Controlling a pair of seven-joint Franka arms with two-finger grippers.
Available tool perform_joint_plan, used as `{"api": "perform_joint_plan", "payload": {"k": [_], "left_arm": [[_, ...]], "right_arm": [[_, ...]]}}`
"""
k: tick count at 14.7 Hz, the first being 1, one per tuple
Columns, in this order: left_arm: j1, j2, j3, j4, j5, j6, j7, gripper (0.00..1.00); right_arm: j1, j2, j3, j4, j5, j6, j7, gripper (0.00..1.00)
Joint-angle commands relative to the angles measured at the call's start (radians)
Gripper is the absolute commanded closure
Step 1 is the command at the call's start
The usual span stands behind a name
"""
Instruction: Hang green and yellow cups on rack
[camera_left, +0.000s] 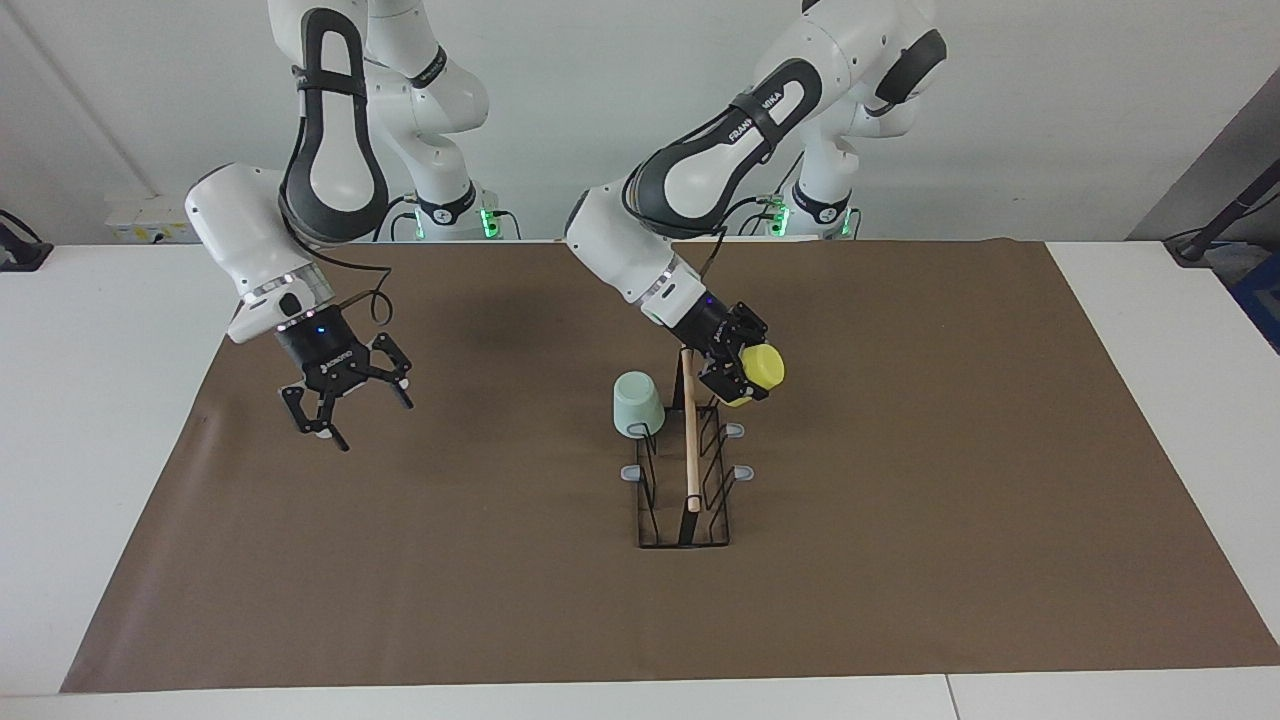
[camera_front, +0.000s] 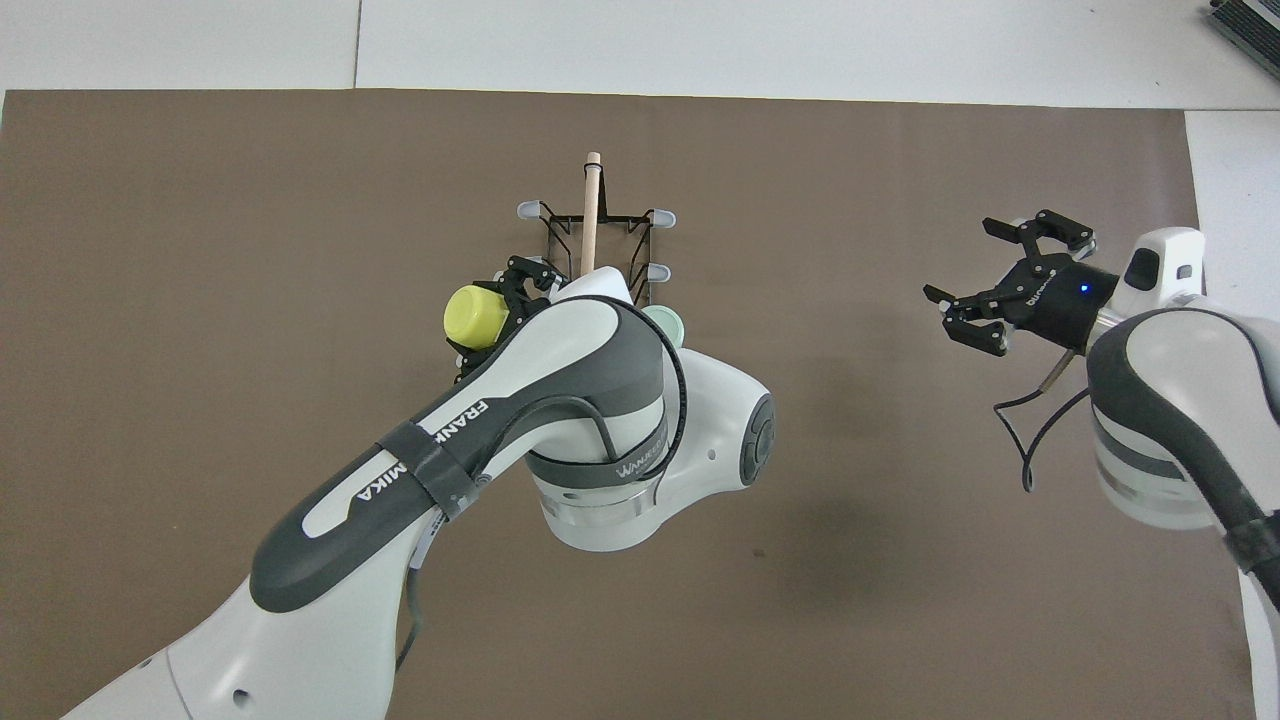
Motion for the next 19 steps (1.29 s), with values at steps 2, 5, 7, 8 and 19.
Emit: {"api": "perform_joint_plan", "payload": {"k": [2,5,7,8,19], "left_arm": [[-0.013,0.022,-0.008,0.018,0.018,-0.023,-0.007,0.78],[-0.013,0.022,-0.011,0.001,0.015,-0.022,-0.018,0.78],[-0.013,0.021,-0.017,-0.009,0.013,-0.022,-0.025,0.76],[-0.013,0.021,-0.017,-0.015,0.015,-0.020,-0.033,0.76],[-0.043,0.005,-0.017,0.003,0.001,-0.049,-0.027,0.00]], "right_arm": [[-0.076,0.004,-0.001,0.074,-0.296,-0.123,0.259,0.00],[-0.107,0.001,-0.001,0.189,-0.564,-0.312,0.532,0.00],[-0.107,-0.003,-0.001,0.235,-0.693,-0.402,0.707,0.00],[-0.105,-0.012,-0.001,0.252,-0.744,-0.441,0.790,0.00],[-0.018,-0.052,0.020,0.430,-0.938,-0.957,1.562,0.00]]}}
